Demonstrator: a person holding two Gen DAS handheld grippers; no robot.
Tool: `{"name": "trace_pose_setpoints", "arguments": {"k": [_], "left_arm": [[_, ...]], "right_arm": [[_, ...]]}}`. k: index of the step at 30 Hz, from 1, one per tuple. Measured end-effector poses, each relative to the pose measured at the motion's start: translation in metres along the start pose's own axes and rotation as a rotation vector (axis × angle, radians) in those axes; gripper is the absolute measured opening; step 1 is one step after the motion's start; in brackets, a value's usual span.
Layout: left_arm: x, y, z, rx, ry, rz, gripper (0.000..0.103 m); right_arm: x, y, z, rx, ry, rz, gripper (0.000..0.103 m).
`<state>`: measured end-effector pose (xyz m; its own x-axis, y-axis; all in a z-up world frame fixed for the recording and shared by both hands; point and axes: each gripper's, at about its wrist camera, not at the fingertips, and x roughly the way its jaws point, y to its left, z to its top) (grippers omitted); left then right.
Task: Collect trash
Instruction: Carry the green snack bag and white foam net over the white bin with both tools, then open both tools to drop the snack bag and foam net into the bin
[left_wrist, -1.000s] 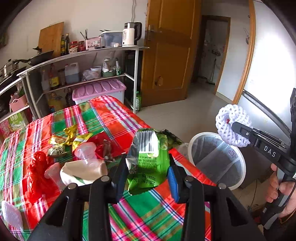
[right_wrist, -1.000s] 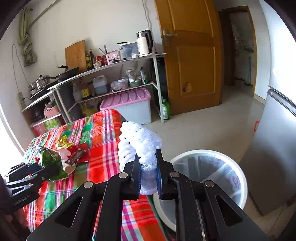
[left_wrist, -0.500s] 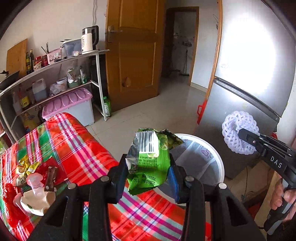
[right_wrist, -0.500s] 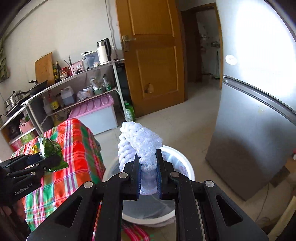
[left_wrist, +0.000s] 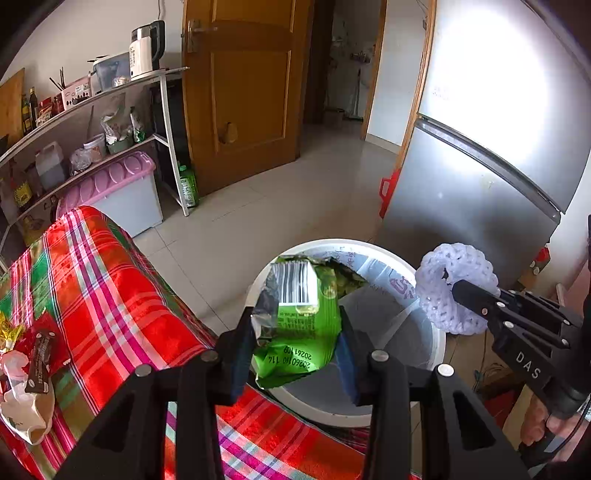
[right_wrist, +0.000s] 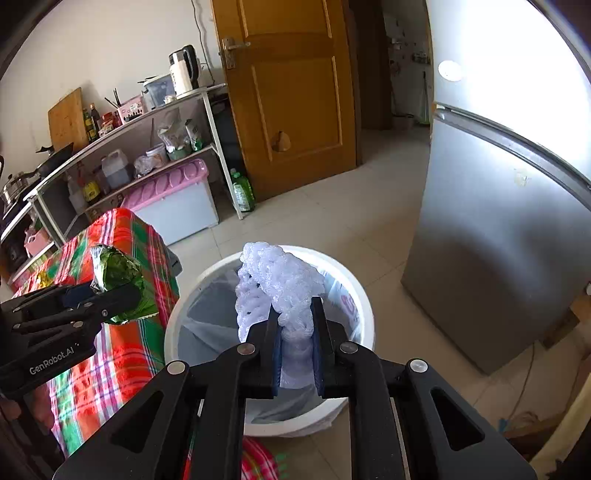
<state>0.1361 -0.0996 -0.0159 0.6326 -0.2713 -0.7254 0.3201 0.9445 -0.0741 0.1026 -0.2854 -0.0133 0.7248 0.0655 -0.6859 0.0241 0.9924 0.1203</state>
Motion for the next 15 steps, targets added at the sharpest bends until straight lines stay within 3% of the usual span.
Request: {"name": "trace_pose_setpoints", "arguments": {"k": [8,12,15], "left_arm": [[0.026,-0.002,-0.005,-0.006,0.076,0.019,0.044],[0.031,-0.003,-0.007,-0.001,0.091,0.043,0.065],[0.034,-0.003,-0.007,-0.008,0.096,0.045,0.068]], "right_arm": [[0.031,0.0,-0.01,-0.016,0.074,-0.019,0.014],[0.046,0.001,-0.012,-0.022,0.114,-0.032,0.018],[0.052,0.0,-0.017,-0.026,0.134,-0.043,0.036]]}}
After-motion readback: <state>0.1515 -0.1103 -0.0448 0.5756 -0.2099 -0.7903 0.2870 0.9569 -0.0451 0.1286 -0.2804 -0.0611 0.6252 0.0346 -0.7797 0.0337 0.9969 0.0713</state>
